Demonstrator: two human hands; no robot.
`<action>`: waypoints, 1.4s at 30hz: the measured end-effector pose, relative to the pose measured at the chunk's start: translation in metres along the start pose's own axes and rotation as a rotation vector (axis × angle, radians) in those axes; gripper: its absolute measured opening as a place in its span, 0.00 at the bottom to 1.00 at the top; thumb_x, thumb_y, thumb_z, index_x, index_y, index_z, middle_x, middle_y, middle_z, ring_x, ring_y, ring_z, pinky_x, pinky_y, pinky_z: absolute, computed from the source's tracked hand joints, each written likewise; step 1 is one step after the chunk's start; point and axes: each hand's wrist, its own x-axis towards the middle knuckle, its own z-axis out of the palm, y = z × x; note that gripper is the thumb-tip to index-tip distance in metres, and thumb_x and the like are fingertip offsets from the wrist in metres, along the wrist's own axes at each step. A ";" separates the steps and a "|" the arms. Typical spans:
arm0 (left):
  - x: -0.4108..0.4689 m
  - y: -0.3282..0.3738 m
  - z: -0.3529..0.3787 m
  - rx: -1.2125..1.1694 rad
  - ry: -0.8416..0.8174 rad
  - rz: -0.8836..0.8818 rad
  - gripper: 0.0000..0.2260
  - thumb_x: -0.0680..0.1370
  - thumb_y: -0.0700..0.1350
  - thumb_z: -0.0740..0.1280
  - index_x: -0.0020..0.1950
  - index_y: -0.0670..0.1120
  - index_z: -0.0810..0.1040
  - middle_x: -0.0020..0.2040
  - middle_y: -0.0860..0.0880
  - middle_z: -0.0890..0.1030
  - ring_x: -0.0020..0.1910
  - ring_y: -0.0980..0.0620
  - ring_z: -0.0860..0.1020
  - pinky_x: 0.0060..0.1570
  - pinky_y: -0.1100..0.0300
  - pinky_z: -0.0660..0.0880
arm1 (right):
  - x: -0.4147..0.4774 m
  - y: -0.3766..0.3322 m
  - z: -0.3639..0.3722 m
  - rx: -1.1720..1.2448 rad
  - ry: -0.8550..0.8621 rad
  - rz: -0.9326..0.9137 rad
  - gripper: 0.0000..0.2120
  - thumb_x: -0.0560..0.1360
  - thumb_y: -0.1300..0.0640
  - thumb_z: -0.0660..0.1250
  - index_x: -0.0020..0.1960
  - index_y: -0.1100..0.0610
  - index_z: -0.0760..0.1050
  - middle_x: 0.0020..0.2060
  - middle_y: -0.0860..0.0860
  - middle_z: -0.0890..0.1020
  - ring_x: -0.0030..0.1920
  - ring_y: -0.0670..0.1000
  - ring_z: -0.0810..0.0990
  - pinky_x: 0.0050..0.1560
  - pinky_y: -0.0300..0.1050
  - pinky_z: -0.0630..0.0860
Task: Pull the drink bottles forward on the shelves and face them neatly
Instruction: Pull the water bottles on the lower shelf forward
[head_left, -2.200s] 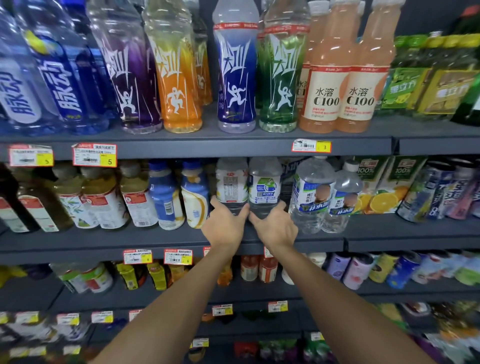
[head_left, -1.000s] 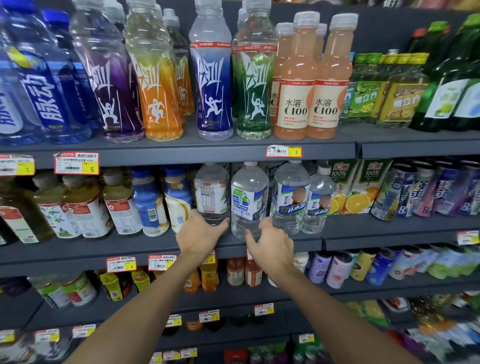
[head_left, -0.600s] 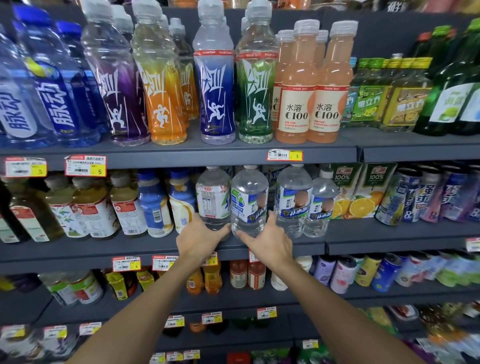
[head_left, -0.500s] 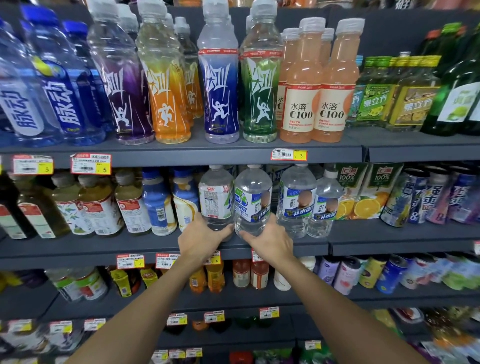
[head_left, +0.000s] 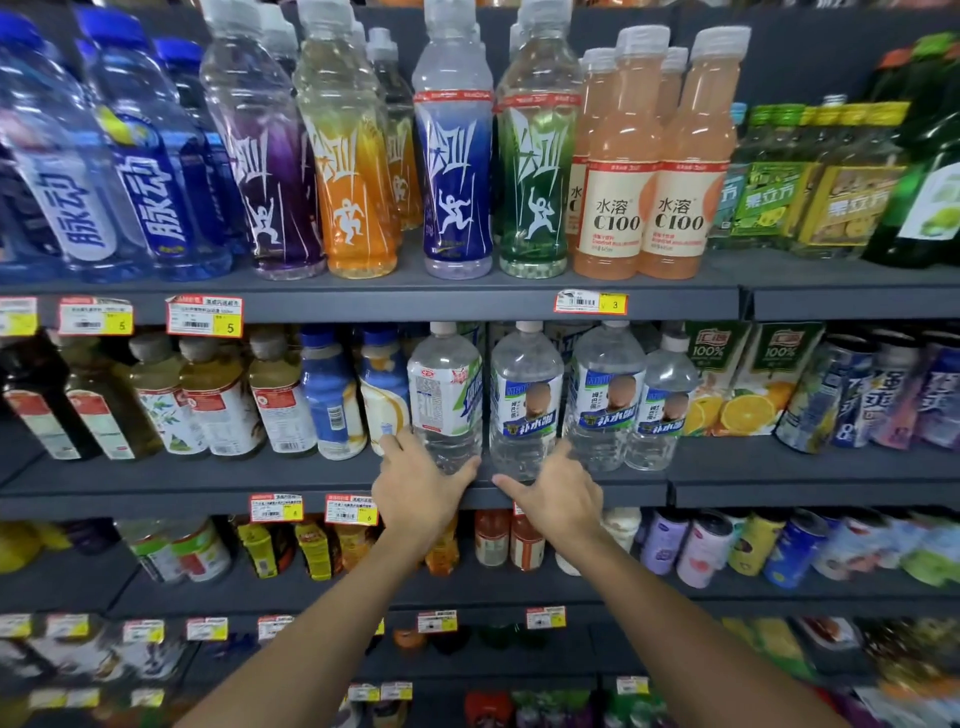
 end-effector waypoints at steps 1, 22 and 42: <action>-0.001 0.000 0.002 0.012 0.034 0.024 0.40 0.66 0.72 0.71 0.64 0.43 0.67 0.58 0.44 0.74 0.56 0.42 0.77 0.48 0.49 0.77 | 0.001 0.004 -0.001 -0.019 -0.021 -0.005 0.39 0.69 0.29 0.70 0.64 0.59 0.65 0.52 0.55 0.84 0.54 0.58 0.83 0.46 0.49 0.73; 0.020 -0.024 0.004 -0.605 -0.333 0.191 0.42 0.62 0.50 0.84 0.70 0.53 0.67 0.64 0.60 0.76 0.62 0.63 0.74 0.64 0.61 0.73 | 0.024 0.016 -0.009 -0.229 -0.070 -0.222 0.34 0.73 0.34 0.67 0.62 0.63 0.69 0.51 0.58 0.84 0.55 0.59 0.83 0.49 0.50 0.77; 0.038 -0.022 0.008 -0.468 -0.467 0.242 0.40 0.71 0.35 0.76 0.76 0.54 0.60 0.67 0.55 0.76 0.63 0.59 0.71 0.62 0.62 0.67 | 0.026 0.022 -0.012 -0.206 -0.075 -0.270 0.29 0.76 0.35 0.65 0.59 0.60 0.67 0.47 0.57 0.84 0.51 0.58 0.83 0.45 0.49 0.77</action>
